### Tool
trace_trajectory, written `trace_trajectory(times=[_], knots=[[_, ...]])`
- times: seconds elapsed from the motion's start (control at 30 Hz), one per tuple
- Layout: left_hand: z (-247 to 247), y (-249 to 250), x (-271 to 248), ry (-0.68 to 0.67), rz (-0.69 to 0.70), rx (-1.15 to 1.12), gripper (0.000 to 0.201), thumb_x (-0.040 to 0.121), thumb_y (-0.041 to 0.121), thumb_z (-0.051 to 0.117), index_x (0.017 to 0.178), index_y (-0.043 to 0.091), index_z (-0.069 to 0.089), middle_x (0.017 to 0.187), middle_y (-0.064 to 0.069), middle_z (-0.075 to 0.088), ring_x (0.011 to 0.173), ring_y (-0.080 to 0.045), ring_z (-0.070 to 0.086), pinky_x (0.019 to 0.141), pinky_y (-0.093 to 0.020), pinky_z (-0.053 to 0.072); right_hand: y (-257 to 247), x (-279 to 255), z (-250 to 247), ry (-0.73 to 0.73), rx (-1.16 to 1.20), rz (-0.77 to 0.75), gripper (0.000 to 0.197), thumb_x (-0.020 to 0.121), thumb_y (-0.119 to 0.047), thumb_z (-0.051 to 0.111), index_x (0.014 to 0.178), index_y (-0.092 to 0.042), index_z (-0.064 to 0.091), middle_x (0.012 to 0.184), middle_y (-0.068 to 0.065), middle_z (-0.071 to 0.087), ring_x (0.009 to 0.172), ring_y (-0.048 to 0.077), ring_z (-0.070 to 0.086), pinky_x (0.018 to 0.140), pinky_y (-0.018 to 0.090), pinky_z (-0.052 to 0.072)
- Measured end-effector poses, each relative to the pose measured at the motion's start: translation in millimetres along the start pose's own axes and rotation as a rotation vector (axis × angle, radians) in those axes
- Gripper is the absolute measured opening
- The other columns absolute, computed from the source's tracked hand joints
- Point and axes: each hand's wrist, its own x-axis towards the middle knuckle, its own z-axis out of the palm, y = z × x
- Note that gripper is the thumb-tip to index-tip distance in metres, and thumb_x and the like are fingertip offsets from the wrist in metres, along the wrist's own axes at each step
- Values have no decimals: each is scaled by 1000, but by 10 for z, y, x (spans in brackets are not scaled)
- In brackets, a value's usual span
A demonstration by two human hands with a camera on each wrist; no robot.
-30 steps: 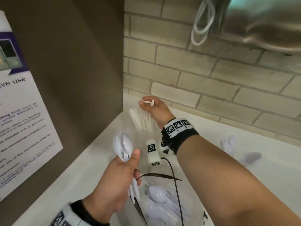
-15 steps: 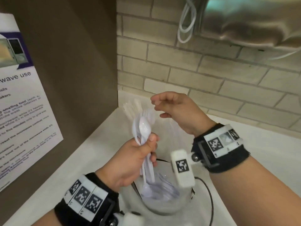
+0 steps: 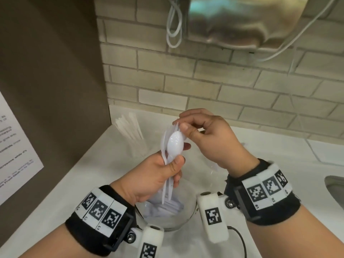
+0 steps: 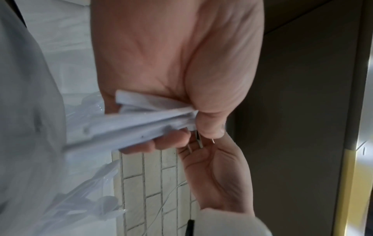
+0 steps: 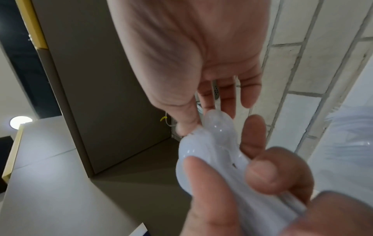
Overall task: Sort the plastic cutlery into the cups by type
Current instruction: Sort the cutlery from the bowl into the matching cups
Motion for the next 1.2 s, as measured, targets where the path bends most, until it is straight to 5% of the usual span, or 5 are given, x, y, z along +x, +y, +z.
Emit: trace_trajectory(times=[0.33, 0.43, 0.57, 0.83, 1.2], knots=[[-45, -48, -5, -6, 53, 17, 35, 82, 41, 61, 113, 27, 66, 75, -3, 41, 60, -12, 41, 59, -26, 40, -2, 11, 121, 226, 79, 23, 8, 90, -12, 63, 88, -18, 66, 94, -1, 63, 64, -4, 54, 58, 10, 45], [-62, -71, -7, -7, 12, 63, 39, 86, 37, 57, 121, 18, 61, 74, -3, 41, 60, -12, 40, 60, -25, 40, -58, 62, 58, 396, 269, -8, 7, 98, -13, 51, 93, -16, 54, 83, 2, 68, 77, 13, 67, 74, 34, 54], [-69, -87, -20, -8, -4, 125, 38, 89, 30, 51, 124, 18, 58, 76, -1, 43, 62, -12, 40, 61, -26, 40, -286, 89, -113, 470, 528, -177, 11, 104, -15, 34, 97, -21, 39, 69, 4, 50, 46, 26, 61, 49, 37, 55], [-74, -50, -66, -36, 24, 117, 37, 92, 27, 47, 125, 15, 56, 73, 9, 47, 62, -11, 42, 64, -26, 40, -135, 90, -131, 281, -22, 13, 13, 89, -33, 64, 95, -31, 53, 77, -13, 61, 61, -3, 56, 53, 15, 42], [-93, -104, -100, -179, 40, 49, 53, 83, 52, 63, 125, 21, 60, 76, 9, 46, 59, -9, 42, 63, -25, 42, -96, 160, -172, -78, 218, 436, 28, 88, -21, 65, 88, 7, 64, 55, 7, 60, 33, 13, 24, 40, 18, 18]])
